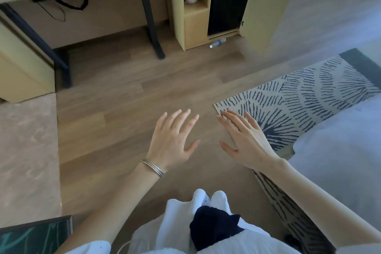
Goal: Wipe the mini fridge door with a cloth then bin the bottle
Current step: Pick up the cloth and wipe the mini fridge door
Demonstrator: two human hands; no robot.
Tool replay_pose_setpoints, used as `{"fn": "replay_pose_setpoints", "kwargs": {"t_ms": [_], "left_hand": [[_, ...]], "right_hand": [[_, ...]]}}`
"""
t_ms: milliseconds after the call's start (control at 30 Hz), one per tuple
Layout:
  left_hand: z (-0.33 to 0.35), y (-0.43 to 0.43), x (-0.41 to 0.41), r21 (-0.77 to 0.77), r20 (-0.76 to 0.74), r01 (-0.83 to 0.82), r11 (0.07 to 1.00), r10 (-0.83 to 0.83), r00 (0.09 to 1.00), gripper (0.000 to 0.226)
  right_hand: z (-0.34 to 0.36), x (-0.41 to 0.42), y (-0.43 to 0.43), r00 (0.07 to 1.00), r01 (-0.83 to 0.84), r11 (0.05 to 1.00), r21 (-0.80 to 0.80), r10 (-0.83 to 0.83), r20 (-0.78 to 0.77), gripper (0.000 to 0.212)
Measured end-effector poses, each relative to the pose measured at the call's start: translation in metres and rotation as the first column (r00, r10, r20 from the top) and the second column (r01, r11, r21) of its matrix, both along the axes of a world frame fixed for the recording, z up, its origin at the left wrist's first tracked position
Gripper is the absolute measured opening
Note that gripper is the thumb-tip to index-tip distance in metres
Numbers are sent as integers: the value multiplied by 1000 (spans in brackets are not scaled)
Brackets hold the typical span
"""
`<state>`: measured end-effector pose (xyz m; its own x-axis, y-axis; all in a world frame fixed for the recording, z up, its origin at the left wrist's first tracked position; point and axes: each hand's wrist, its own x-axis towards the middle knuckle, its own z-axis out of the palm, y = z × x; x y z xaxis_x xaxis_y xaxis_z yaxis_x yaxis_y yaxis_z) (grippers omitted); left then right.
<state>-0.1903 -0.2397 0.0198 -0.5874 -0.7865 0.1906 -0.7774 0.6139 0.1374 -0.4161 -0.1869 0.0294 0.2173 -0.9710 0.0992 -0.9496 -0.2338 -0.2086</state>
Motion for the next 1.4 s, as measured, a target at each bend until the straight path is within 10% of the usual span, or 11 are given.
{"fn": "replay_pose_setpoints", "kwargs": {"t_ms": [1400], "left_hand": [[-13,-520,-230,17,-13,77,997,-76,997,60]], "right_hand": [[-16,-229,-498,996,84,996,-1,-84,19,62]]}}
